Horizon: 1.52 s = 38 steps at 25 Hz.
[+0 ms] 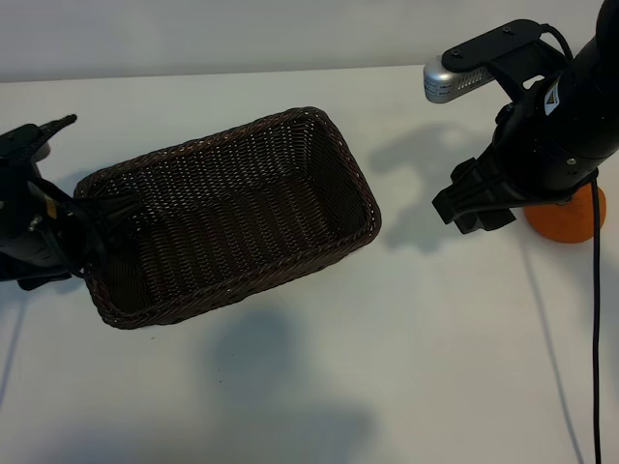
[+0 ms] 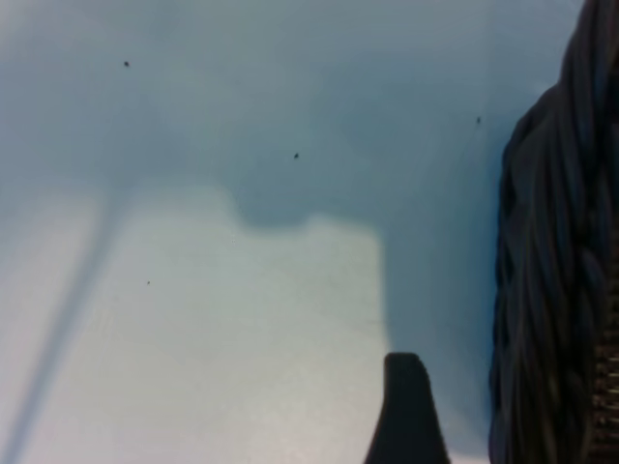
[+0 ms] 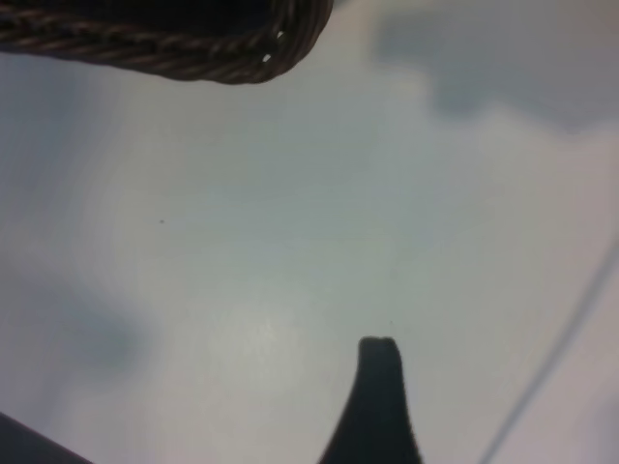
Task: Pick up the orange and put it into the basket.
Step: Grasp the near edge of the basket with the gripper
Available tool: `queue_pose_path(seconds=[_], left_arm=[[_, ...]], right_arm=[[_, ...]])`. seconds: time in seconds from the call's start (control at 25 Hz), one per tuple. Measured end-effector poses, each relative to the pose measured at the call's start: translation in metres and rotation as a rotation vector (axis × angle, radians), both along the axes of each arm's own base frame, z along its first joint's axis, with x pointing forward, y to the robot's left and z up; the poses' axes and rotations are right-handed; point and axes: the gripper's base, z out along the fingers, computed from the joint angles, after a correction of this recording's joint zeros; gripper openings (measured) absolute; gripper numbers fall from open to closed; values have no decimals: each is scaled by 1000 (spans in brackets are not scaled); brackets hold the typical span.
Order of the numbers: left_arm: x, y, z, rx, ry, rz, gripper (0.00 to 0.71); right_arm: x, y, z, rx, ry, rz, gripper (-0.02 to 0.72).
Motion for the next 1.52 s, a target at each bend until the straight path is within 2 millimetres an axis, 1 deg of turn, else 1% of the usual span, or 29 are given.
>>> queue_pose_path(seconds=[0.28, 0.6, 0.84, 0.96, 1.04, 1.16, 1.52], left_arm=[[12, 2, -19, -11, 7, -10, 534], [20, -2, -39, -36, 22, -18, 535], [23, -3, -44, -41, 18, -23, 535], [24, -3, -44, -44, 11, -23, 500], [24, -3, -44, -44, 11, -23, 430], [24, -3, -44, -45, 9, -22, 297], [25, -4, -44, -48, -3, -33, 297]], right_arm=[[0, 0, 0, -1, 1, 1, 580], [0, 0, 0, -1, 1, 1, 580], [0, 0, 0, -1, 0, 2, 580], [0, 0, 0, 0, -1, 2, 580], [0, 0, 0, 0, -1, 2, 580], [0, 0, 0, 0, -2, 2, 580], [0, 0, 0, 0, -2, 2, 580]])
